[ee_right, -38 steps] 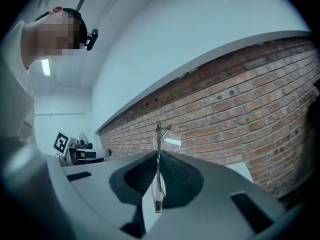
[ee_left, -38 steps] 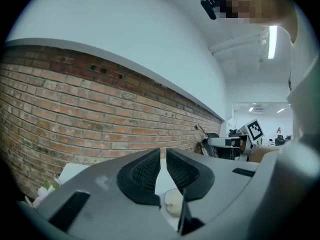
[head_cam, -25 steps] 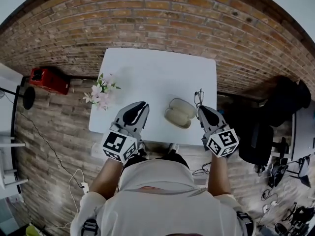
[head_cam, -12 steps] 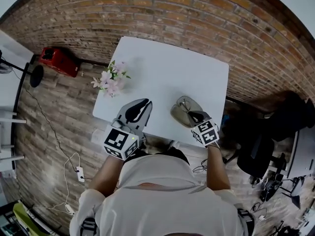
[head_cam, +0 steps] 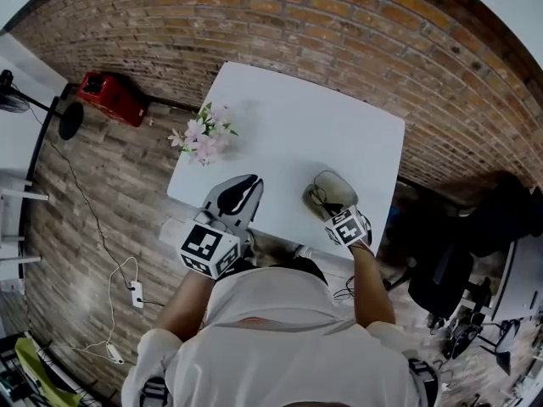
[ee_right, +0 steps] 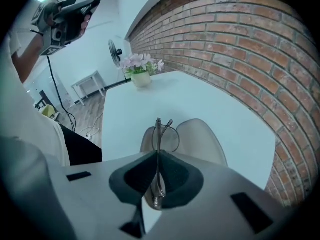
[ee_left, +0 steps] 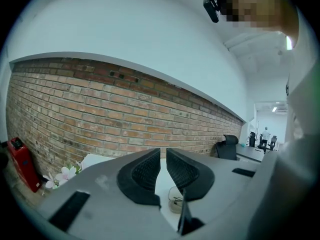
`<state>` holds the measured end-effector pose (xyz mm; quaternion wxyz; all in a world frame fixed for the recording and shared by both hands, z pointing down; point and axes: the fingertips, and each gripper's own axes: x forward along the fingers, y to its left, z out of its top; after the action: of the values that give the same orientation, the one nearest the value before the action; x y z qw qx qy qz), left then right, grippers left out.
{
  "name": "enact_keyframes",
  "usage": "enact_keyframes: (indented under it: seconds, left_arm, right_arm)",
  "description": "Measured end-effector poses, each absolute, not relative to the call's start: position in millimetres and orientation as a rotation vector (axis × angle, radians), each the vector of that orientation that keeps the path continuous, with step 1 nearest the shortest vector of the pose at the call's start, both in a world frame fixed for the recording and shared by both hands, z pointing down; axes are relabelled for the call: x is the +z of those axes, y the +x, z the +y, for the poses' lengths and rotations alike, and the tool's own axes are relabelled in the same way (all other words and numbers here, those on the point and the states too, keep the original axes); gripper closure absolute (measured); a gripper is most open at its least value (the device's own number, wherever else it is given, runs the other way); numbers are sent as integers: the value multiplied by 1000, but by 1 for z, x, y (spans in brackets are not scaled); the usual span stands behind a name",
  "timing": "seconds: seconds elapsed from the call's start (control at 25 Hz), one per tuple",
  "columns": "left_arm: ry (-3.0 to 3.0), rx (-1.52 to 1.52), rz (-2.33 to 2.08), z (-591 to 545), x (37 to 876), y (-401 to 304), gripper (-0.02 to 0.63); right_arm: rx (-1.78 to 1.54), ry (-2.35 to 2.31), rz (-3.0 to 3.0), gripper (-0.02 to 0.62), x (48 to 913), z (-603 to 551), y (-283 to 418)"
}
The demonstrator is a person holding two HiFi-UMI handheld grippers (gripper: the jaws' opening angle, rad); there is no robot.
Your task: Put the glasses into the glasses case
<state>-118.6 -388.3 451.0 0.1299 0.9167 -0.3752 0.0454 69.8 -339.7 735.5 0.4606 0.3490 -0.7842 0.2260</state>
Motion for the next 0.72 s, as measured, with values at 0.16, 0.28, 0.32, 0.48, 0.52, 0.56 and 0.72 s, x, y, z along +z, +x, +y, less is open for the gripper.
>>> enact_keyframes:
  seconds: [0.16, 0.28, 0.32, 0.48, 0.52, 0.56, 0.72]
  left_arm:
    - [2640, 135, -1109, -390, 457, -128, 561]
    - [2627, 146, -1109, -391, 462, -131, 561]
    - [2625, 147, -1107, -392, 463, -131, 561]
    - [2630, 147, -1099, -395, 465, -129, 561]
    - [2630, 149, -1098, -395, 465, -129, 561]
    - [2629, 150, -1097, -396, 465, -130, 561]
    - [2628, 148, -1090, -399, 465, -129, 561]
  right_arm:
    - [559, 833, -1897, 528, 752, -341, 69]
    - [550, 817, -1875, 528, 756, -341, 68]
    - [548, 813, -1871, 528, 757, -342, 68]
    - [546, 811, -1870, 528, 757, -344, 67]
    - [546, 811, -1868, 526, 757, -344, 67]
    - [549, 812, -1866, 524, 756, -344, 67]
    - [561, 813, -1872, 433, 753, -346, 65]
